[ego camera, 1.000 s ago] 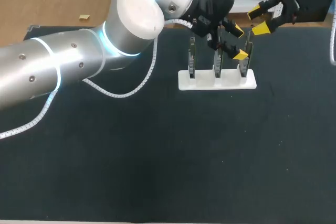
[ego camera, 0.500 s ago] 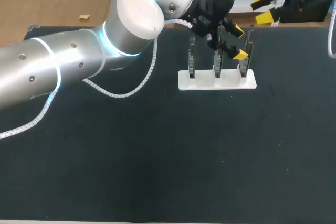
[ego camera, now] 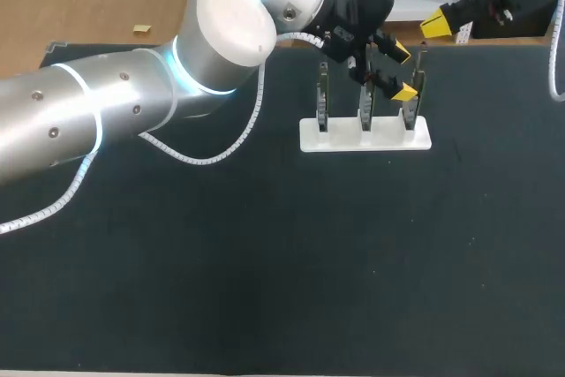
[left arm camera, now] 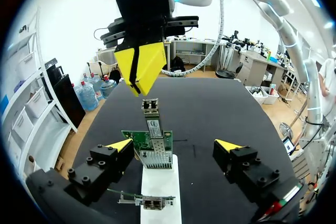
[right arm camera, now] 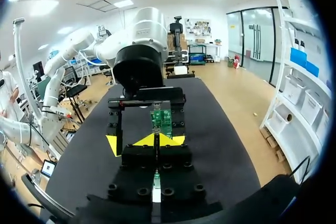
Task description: Pick up the optical module with the left hand, and insert it into the network port with the right hand.
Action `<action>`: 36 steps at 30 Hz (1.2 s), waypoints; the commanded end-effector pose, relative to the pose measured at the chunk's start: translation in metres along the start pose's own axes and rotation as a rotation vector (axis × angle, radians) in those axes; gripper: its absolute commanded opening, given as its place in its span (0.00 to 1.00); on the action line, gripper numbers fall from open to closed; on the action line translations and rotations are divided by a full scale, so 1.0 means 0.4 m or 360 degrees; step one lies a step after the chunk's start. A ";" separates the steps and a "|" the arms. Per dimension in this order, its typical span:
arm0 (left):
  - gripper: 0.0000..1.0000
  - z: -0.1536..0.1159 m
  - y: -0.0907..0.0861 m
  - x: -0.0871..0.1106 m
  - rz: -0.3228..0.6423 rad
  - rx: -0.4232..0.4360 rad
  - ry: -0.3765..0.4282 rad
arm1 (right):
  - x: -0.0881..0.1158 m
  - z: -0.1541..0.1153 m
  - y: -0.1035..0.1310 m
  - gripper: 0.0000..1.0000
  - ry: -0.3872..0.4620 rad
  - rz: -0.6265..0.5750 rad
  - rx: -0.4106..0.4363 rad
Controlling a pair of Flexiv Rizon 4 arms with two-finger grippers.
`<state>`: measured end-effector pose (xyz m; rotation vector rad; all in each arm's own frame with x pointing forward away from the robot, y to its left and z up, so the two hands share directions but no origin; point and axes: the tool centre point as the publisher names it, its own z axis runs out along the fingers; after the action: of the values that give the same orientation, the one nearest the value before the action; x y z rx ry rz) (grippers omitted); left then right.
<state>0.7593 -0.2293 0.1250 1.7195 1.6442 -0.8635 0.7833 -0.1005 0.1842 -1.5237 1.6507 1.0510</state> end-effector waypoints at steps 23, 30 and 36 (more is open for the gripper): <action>1.00 0.001 0.003 -0.002 -0.0002 0.0004 0.0008 | 0.026 0.026 0.010 0.00 0.0041 0.0038 -0.0048; 1.00 0.001 0.003 -0.002 -0.0002 0.0004 0.0008 | 0.053 0.036 0.010 0.00 0.0069 0.0075 -0.0067; 1.00 0.001 0.003 -0.002 -0.0002 0.0004 0.0008 | 0.063 0.041 0.015 0.00 0.0075 0.0097 -0.0075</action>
<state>0.7593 -0.2293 0.1250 1.7196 1.6442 -0.8635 0.7725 -0.0980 0.1561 -1.5478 1.7259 1.0975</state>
